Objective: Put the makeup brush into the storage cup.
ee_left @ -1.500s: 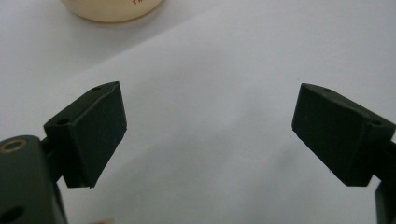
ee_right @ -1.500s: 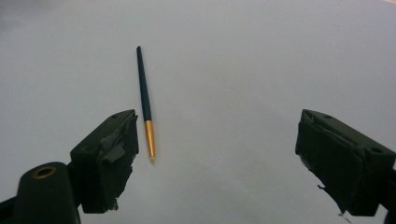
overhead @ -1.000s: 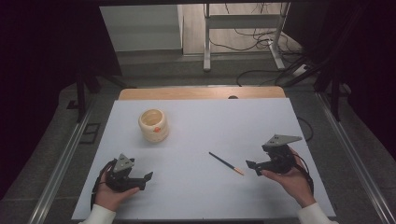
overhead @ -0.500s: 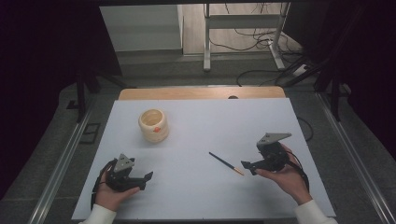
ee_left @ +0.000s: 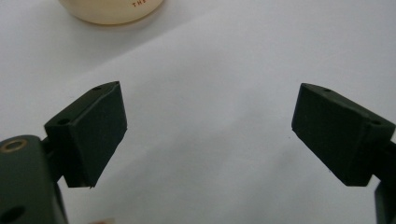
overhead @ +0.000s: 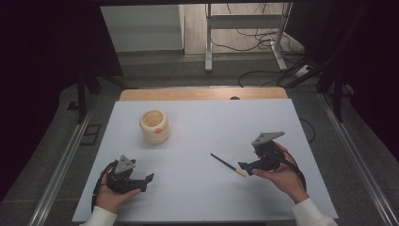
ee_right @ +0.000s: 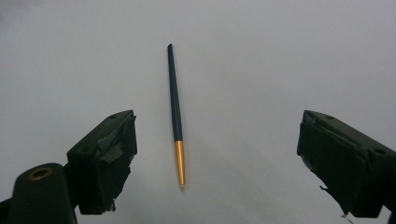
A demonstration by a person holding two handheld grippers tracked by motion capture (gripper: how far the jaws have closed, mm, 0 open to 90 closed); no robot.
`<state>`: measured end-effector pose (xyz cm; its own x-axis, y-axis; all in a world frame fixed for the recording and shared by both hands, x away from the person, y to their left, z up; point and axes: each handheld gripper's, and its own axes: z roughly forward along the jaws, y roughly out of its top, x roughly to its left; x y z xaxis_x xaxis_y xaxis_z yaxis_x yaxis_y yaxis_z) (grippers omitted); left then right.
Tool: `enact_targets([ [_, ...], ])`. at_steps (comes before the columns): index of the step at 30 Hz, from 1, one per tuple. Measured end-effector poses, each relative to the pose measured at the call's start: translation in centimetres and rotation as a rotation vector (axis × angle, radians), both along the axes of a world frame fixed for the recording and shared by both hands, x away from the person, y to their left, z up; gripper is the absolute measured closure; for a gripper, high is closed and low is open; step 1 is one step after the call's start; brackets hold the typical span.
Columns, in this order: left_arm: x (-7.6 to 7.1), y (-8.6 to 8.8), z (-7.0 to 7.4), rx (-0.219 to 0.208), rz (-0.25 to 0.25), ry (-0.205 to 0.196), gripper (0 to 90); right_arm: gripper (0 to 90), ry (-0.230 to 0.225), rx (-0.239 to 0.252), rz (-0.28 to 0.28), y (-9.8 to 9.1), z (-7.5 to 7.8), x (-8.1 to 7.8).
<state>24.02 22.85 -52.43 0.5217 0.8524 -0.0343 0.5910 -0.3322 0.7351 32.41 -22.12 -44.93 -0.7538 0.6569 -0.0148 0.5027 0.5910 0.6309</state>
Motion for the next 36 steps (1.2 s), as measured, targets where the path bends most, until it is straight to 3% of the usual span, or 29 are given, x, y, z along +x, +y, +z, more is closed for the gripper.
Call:
enact_targets([
  [9,0.0,0.1,0.0,0.003,0.004,-0.002,11.3,13.3,0.032,-0.023,0.020,1.1,-0.3,0.6],
  [36,0.0,0.2,0.0,0.007,0.003,-0.003,11.8,20.1,0.138,-0.215,0.045,5.3,-2.3,2.2],
])
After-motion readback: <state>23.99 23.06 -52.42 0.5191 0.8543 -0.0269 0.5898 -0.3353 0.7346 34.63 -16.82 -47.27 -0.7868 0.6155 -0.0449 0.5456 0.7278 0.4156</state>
